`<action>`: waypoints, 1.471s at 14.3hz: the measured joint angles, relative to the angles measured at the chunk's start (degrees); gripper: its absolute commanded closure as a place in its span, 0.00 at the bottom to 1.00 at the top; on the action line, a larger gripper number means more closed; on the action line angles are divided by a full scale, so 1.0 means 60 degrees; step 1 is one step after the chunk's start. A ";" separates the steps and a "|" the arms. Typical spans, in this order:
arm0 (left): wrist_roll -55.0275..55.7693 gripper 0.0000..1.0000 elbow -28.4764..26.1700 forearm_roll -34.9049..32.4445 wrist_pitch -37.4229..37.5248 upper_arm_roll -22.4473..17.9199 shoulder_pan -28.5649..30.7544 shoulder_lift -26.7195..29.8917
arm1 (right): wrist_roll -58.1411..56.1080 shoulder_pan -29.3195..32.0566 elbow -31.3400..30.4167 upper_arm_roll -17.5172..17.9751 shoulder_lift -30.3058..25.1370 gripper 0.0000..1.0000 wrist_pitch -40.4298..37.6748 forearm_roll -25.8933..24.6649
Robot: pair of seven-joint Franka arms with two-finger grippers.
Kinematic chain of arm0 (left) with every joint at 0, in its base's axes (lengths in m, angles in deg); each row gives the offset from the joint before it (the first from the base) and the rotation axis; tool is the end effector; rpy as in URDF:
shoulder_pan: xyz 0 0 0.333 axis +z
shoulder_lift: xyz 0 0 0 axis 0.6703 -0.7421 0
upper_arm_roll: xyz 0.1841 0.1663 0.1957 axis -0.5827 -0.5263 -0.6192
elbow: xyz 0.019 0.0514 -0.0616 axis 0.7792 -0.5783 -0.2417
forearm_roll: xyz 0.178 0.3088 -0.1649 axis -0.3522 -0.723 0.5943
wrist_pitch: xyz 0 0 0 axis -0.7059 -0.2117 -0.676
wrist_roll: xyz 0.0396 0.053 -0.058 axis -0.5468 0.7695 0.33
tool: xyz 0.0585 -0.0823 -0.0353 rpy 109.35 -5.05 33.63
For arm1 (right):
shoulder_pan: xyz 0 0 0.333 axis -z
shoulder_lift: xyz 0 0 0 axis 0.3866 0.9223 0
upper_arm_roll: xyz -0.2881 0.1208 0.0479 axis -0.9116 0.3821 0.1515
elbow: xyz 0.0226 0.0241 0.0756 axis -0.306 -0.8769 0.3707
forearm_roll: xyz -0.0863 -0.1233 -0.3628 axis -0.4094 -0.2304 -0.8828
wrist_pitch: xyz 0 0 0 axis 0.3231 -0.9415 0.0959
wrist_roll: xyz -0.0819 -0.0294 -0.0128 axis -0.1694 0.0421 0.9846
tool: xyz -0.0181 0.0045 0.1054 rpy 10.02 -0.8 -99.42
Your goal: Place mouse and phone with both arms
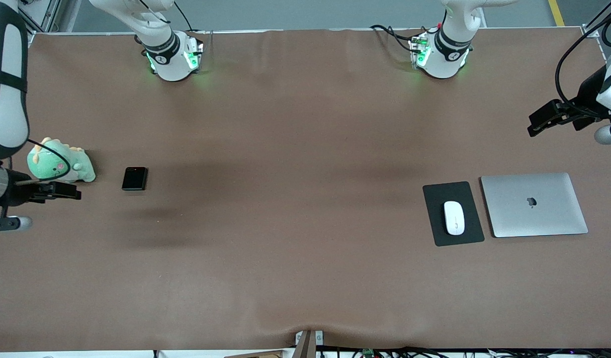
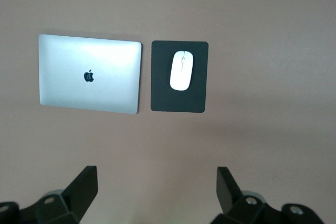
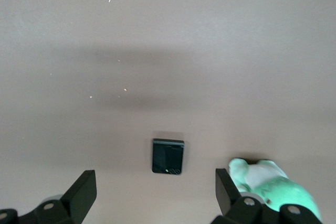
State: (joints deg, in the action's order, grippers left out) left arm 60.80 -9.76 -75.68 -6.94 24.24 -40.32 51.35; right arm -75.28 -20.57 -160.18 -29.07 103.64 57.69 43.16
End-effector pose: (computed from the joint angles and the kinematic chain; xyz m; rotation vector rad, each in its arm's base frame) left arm 0.5506 -0.0415 0.6397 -3.1190 -0.1821 0.0040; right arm 0.6561 -0.0881 0.4837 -3.1050 -0.1286 0.1974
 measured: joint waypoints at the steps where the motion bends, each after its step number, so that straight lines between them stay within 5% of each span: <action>1: 0.0000 0.00 0.0000 0.0000 0.0000 -0.0001 0.0000 0.0000 | 0.0000 -0.0001 0.0325 0.0012 -0.0002 0.00 -0.0211 -0.0130; 10: -0.0375 0.00 -0.0003 0.0000 0.0000 -0.0024 0.0005 -0.0014 | -0.0001 -0.0009 0.1159 0.0104 -0.1279 0.00 -0.2196 -0.0161; 21: -0.0576 0.00 -0.0003 0.0000 0.0003 -0.0043 0.0058 -0.0014 | -0.0015 -0.0125 -0.0970 0.0191 -0.3710 0.00 -0.2245 -0.0159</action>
State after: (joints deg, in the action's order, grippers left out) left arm 57.35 -9.78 -75.68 -6.92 23.98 -39.98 51.27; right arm -75.38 -21.32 -166.00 -27.92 81.38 44.22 42.20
